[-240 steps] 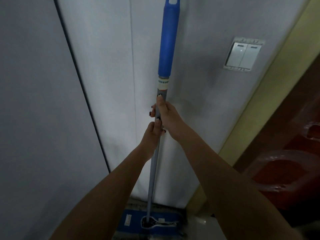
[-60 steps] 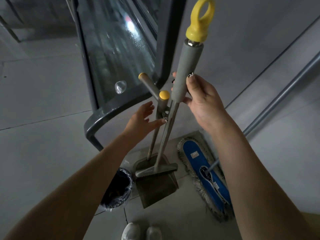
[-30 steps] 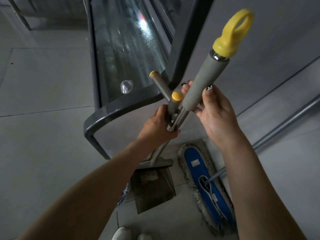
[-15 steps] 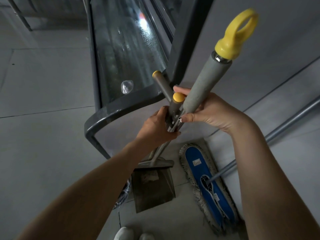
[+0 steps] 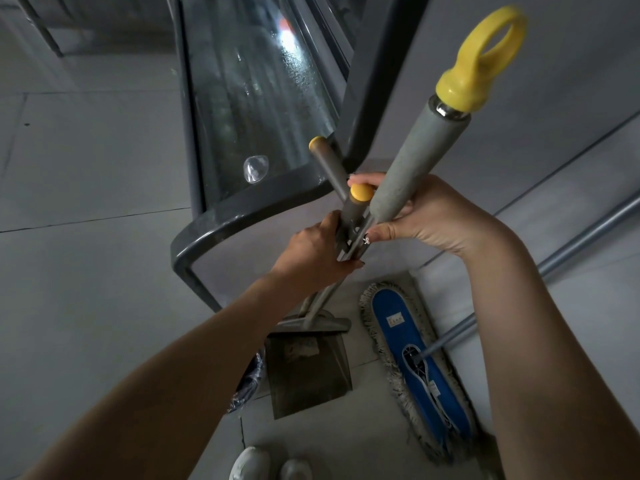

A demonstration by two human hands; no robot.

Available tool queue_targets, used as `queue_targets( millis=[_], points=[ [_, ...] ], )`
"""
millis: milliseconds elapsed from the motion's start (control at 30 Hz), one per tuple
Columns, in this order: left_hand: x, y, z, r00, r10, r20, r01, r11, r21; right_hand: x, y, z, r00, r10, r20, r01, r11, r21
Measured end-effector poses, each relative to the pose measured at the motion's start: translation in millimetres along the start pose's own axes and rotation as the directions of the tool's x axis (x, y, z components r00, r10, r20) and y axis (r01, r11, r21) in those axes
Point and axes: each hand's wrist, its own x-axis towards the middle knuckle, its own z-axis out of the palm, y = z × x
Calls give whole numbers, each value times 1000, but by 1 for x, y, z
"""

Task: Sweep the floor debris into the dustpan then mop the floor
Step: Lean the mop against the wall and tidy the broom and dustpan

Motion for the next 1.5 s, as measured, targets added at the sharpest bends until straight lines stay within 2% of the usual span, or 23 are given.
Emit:
queue_targets(
  millis=[500, 867, 1067, 1300, 1500],
  points=[
    [-8, 4, 5, 999, 15, -51, -14, 1000, 17, 2, -1, 5, 998, -35, -55, 34, 999, -19],
    [-8, 3, 10, 996, -39, -76, 42, 999, 32, 1, 2, 10, 993, -61, -106, 60, 998, -14],
    [-7, 1, 7, 997, -79, 1, 79, 996, 29, -3, 10, 18, 983, -76, -166, 94, 991, 98],
    [-10, -1, -7, 972, -148, 184, 183, 964, -193, -11, 18, 34, 951, -48, -307, 118, 969, 215],
    [-23, -4, -27, 957, -224, 186, 258, 948, -184, -24, 15, 45, 940, 13, -340, 92, 952, 292]
  ],
)
